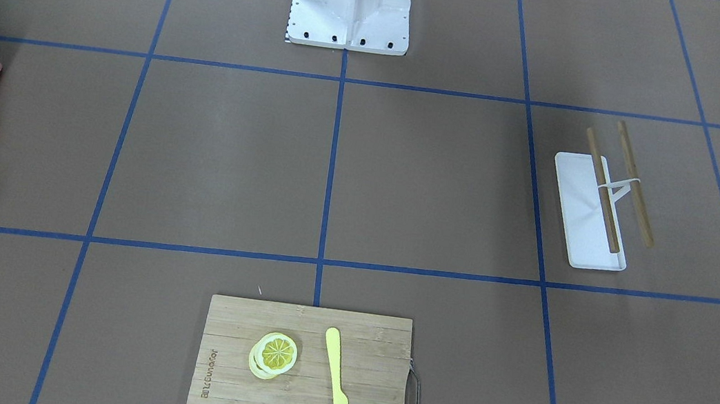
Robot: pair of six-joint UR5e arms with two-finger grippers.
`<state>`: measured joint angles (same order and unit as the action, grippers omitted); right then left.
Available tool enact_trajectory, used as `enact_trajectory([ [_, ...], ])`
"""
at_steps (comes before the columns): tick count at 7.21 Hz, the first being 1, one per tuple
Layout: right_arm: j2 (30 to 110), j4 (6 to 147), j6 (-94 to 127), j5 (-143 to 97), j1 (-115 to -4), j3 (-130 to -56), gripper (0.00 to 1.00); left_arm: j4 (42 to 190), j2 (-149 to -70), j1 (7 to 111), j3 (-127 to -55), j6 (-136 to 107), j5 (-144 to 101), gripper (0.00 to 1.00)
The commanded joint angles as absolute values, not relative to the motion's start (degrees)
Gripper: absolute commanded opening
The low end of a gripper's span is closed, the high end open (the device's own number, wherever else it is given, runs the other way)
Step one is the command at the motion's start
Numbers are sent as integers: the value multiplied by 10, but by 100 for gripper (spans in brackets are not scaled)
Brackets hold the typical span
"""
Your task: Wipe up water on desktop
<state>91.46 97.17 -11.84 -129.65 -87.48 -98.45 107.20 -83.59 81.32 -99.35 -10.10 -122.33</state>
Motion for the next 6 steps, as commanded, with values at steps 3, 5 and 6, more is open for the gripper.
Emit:
enact_trajectory([
  [3, 914, 970, -67, -1399, -901, -947, 100, 976, -843, 867, -961, -70, -1328, 98],
  [5, 911, 970, -56, -1409, -901, -950, 100, 973, -843, 881, -958, -69, -1332, 98],
  [6, 910, 970, -55, -1411, -901, -952, 100, 973, -843, 904, -961, -69, -1343, 98],
])
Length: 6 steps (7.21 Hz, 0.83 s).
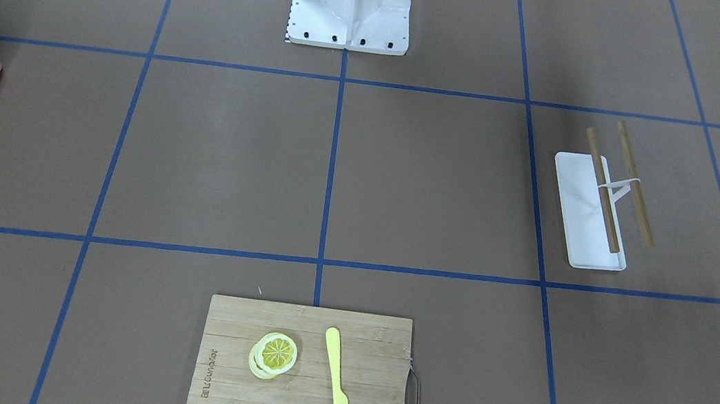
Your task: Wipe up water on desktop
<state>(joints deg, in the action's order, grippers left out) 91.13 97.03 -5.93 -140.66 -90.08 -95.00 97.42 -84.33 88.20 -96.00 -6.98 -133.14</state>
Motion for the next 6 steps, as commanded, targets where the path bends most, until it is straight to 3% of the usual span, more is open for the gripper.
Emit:
enact_trajectory([
  [1, 906, 969, -52, -1414, -901, -953, 100, 972, -845, 911, -962, -70, -1371, 98],
  [6, 907, 969, -53, -1413, -901, -954, 100, 973, -846, 911, -957, -72, -1370, 98],
])
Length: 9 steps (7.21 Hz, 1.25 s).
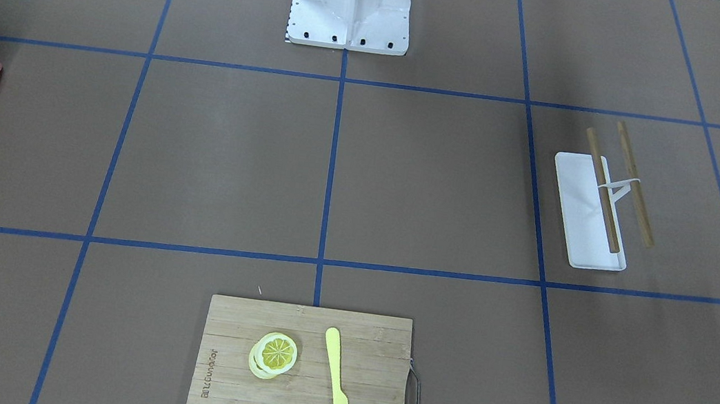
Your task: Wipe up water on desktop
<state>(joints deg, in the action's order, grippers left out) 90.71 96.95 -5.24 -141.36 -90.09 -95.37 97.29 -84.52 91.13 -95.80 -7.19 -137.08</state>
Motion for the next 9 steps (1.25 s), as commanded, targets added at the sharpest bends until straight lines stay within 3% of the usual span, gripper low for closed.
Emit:
enact_trajectory([
  [1, 907, 969, -53, -1413, -901, -954, 100, 973, -845, 911, -956, -73, -1370, 98],
  [9, 909, 952, -53, -1360, -901, -953, 100, 973, -846, 911, -957, -75, -1367, 98],
])
